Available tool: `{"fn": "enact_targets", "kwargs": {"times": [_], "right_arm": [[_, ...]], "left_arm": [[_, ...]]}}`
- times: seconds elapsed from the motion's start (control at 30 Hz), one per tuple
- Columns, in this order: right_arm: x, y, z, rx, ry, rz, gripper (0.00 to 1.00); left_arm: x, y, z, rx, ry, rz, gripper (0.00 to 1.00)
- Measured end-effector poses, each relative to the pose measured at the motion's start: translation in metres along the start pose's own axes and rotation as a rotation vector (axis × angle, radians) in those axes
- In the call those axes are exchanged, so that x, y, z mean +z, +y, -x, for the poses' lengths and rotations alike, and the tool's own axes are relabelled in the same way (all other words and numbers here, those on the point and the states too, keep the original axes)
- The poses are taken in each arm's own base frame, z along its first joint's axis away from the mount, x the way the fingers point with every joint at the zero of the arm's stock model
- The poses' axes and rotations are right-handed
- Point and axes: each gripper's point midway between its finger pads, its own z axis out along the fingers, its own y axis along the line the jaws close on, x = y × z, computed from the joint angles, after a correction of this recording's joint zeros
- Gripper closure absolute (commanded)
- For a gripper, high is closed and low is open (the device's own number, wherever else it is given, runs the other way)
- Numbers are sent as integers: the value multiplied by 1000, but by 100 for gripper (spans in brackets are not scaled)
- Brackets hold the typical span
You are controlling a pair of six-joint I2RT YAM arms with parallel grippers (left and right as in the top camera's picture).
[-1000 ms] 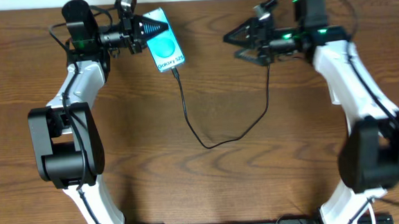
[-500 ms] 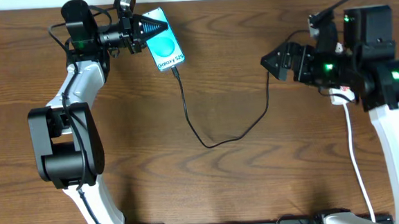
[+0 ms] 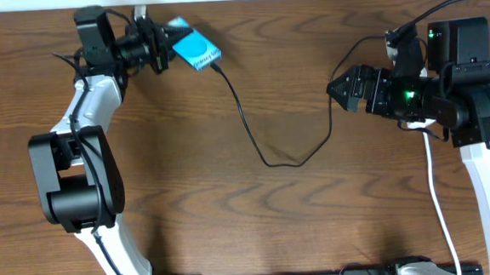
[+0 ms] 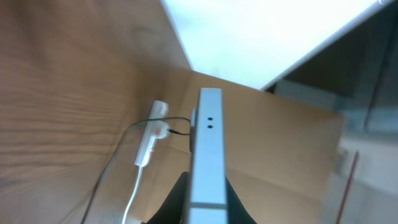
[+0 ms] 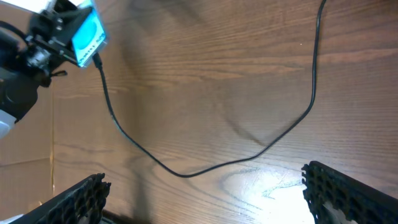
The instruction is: Plug charger to phone and switch on socket
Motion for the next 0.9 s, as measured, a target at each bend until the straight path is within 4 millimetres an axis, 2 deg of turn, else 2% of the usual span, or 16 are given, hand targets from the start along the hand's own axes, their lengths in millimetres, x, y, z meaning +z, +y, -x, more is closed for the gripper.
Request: {"fn": "enact_targets", "kwargs": {"times": [0.13, 0.33, 0.63, 0.9], "right_arm": [[0, -1, 0, 0, 0, -4, 1], [0, -1, 0, -4, -1, -8, 1], [0, -1, 0, -7, 0, -8, 1], [0, -1, 0, -7, -1, -8, 1]], "left_arm": [[-2, 37, 1, -56, -43, 117, 93], [-11, 84, -10, -60, -54, 292, 93], [-31, 132, -23, -7, -52, 516, 93], [-51, 162, -28, 31, -58, 700, 93]]}}
